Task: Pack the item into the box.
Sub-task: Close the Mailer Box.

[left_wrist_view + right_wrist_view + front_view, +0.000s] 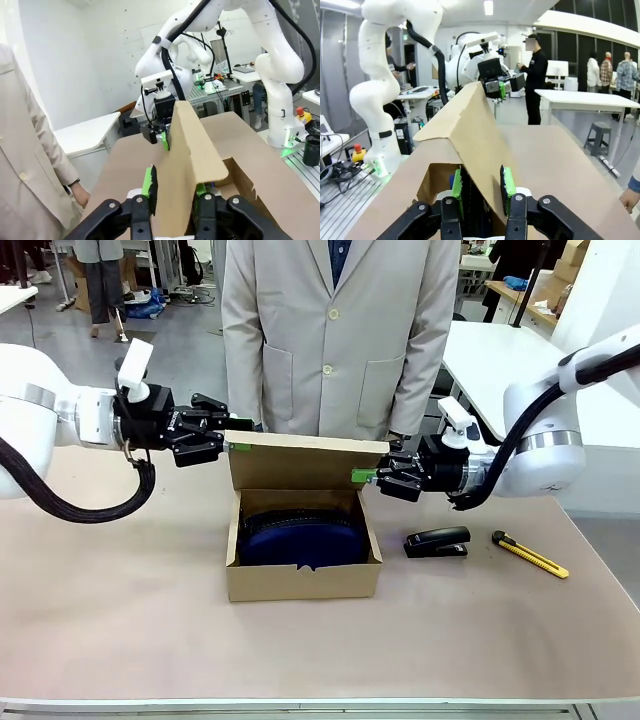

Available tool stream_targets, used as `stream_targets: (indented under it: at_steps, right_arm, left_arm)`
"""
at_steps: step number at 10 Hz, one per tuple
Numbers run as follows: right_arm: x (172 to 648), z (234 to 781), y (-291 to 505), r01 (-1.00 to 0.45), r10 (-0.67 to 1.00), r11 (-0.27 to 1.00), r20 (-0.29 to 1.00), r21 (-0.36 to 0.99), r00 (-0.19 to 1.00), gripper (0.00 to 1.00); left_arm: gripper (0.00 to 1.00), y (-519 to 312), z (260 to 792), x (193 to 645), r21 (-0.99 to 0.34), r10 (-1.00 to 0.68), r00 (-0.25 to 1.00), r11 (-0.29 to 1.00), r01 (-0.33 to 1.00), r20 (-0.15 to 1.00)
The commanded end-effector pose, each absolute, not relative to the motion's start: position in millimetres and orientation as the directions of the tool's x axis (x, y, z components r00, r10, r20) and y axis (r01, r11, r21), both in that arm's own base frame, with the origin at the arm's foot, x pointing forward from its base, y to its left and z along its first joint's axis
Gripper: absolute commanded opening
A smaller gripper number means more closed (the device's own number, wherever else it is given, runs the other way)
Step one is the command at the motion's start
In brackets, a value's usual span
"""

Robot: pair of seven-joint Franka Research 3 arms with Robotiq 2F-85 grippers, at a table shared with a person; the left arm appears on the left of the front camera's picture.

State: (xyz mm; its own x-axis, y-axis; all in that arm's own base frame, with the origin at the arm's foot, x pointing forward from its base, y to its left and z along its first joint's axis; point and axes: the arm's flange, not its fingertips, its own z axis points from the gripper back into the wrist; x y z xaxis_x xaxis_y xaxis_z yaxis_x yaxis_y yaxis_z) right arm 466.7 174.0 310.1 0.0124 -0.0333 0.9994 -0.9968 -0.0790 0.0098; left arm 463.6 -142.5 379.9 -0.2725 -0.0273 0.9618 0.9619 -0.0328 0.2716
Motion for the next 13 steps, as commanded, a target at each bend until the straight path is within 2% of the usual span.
stream_targets:
  at_steps: [1,4,5,6,7,8,10,13]
  right_arm:
    - [462.2,306.2,169.0,-0.997,-0.056,-0.077,0.998,-0.013,-0.008,0.39]
    - [462.1,312.0,168.5,-0.997,-0.057,-0.075,0.998,-0.029,-0.025,0.39]
    - [460.9,313.9,168.1,-0.996,-0.054,-0.082,0.998,-0.035,-0.031,0.53]
    - [459.7,315.0,166.8,-0.996,-0.045,-0.084,0.998,-0.035,-0.032,0.9]
    - [458.8,315.8,165.2,-0.996,-0.044,-0.087,0.999,-0.036,-0.032,1.0]
    - [458.1,316.9,162.2,-0.995,-0.037,-0.088,0.999,-0.038,-0.035,1.0]
    - [454.5,318.4,149.3,-0.996,-0.024,-0.086,0.999,-0.033,-0.031,1.0]
    - [444.4,320.0,112.8,-0.998,0.025,-0.069,1.0,-0.005,-0.006,1.0]
  left_arm:
    - [0.38,-145.7,323.8,443.7,0.326,-0.024,-0.327,-0.055,0.944,0.945]
    - [0.38,-145.9,320.8,442.2,0.305,-0.052,-0.312,-0.11,0.946,0.949]
    - [0.38,-145.9,320.5,442.3,0.305,-0.055,-0.312,-0.115,0.945,0.948]
    - [0.96,-146.5,321.1,441.8,0.297,-0.069,-0.308,-0.132,0.946,0.949]
    - [0.96,-146.0,321.9,440.6,0.293,-0.073,-0.305,-0.136,0.946,0.95]
    - [1.0,-144.5,323.2,439.4,0.297,-0.072,-0.309,-0.139,0.945,0.948]
    - [1.0,-135.7,327.6,433.4,0.31,-0.078,-0.322,-0.139,0.941,0.943]
    - [1.0,-107.9,330.3,414.5,0.275,-0.105,-0.31,-0.259,0.926,0.945]
